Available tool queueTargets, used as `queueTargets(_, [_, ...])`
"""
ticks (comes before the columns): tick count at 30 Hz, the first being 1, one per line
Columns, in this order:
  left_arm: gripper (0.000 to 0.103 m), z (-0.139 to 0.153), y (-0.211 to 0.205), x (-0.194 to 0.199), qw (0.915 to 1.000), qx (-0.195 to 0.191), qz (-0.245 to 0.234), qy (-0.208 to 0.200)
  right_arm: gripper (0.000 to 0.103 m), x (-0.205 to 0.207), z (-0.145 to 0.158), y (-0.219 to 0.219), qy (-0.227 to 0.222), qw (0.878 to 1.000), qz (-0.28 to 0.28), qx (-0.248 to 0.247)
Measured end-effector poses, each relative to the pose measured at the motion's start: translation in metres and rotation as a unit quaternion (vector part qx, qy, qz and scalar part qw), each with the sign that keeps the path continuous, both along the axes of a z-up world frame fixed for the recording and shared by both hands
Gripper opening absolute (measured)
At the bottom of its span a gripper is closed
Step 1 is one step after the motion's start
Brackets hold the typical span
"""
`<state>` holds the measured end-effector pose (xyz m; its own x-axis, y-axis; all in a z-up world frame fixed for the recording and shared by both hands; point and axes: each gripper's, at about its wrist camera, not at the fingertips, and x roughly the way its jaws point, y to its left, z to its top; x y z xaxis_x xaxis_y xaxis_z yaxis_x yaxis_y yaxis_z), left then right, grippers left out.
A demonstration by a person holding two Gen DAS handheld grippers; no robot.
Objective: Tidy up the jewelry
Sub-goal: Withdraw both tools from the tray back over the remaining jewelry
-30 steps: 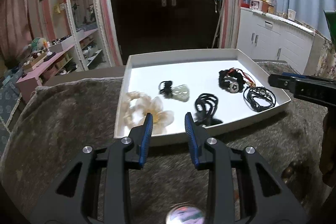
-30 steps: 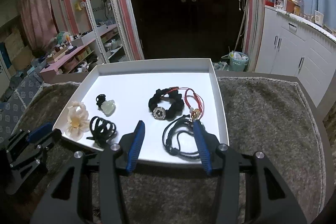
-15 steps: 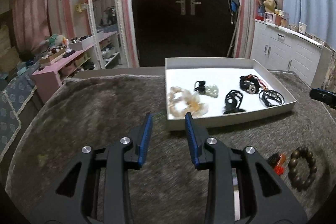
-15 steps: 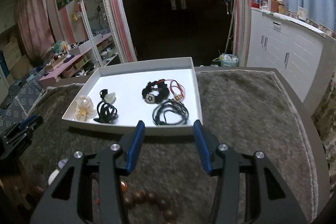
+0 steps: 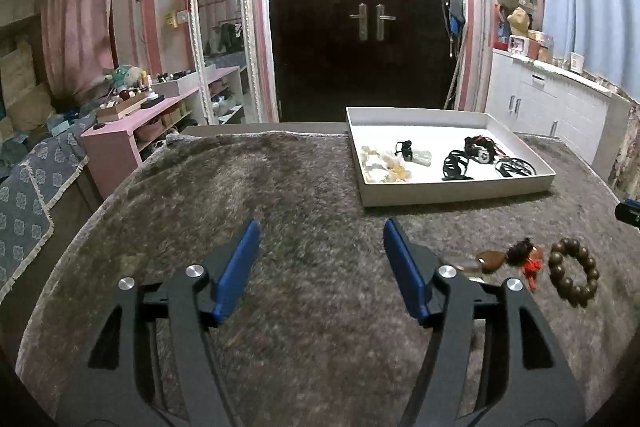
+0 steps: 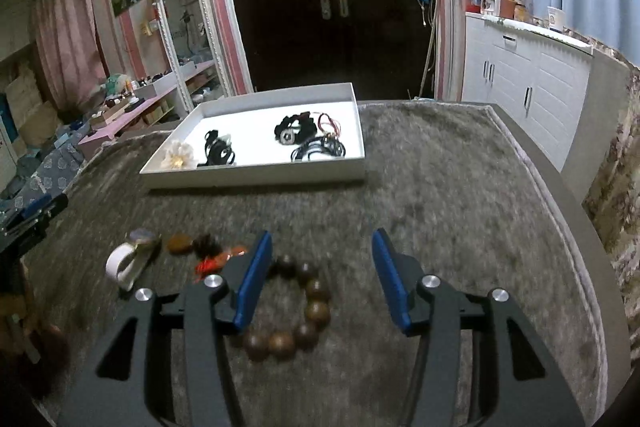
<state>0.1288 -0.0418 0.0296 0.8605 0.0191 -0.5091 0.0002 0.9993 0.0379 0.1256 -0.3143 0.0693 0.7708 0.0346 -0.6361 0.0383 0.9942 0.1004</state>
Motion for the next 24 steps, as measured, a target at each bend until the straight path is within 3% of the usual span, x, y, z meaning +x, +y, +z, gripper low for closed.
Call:
queueTargets(12, [0.077,-0.005,-0.018,-0.025,0.9996,-0.015,-0.025,0.005,0.053,-0.023,0.003,0.037,-0.015,1.0,0.023,0.008])
queueTargets(24, [0.078,-0.028,-0.047,-0.003,0.9961,-0.035,-0.072,0.038,0.052,0.014,-0.034,0.096,0.02,0.997,0.07,0.006])
